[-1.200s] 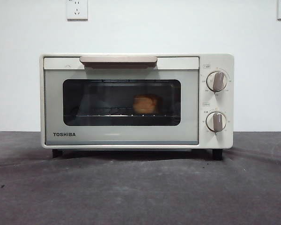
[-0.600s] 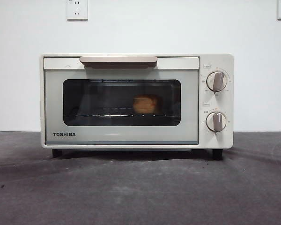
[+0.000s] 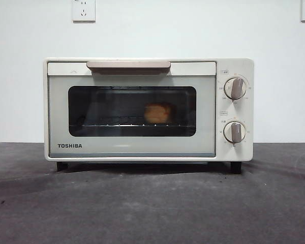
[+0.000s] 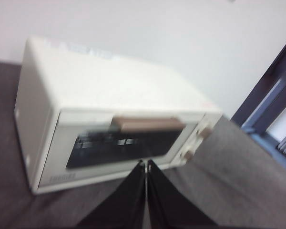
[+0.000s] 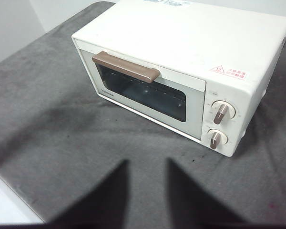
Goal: The left arm flap open the oven, the right arm pick bread and place it into oven, the left arm flap close the oven
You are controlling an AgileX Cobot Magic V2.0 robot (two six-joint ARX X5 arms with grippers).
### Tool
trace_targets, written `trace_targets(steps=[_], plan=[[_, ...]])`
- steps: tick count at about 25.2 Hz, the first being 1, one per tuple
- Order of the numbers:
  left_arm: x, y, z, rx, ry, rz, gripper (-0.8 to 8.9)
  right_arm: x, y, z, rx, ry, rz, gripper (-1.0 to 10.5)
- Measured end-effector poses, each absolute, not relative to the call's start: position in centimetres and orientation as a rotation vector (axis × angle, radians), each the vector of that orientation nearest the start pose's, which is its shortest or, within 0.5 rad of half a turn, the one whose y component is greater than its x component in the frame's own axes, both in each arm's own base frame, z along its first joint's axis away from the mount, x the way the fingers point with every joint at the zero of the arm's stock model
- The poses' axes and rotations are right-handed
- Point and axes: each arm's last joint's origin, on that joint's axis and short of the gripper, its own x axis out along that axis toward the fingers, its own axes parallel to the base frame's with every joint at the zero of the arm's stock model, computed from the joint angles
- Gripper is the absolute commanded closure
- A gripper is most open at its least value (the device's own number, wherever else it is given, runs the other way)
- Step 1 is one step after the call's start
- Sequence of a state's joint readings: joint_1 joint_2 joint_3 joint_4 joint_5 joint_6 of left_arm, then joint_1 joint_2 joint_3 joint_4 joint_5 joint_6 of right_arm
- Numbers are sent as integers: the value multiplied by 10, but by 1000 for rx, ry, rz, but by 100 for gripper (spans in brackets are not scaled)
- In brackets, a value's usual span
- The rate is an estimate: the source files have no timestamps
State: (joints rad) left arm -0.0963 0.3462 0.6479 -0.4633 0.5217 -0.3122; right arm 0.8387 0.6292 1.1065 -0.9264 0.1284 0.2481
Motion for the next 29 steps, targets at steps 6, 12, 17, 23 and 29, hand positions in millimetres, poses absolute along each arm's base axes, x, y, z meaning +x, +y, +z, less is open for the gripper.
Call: trace_targets(steps=[6, 12, 17, 23, 29], plan=[[77, -22, 303, -331, 311, -579, 797, 60, 61, 382, 3, 489, 642, 940], [77, -22, 303, -325, 301, -581, 797, 60, 61, 382, 3, 488, 642, 940], [77, -22, 303, -322, 300, -581, 797, 60, 61, 383, 3, 487, 642, 940], [76, -22, 304, -321, 298, -582, 798, 60, 61, 383, 3, 487, 642, 940], [69, -21, 302, -301, 203, -592, 797, 60, 61, 383, 3, 486, 642, 940]])
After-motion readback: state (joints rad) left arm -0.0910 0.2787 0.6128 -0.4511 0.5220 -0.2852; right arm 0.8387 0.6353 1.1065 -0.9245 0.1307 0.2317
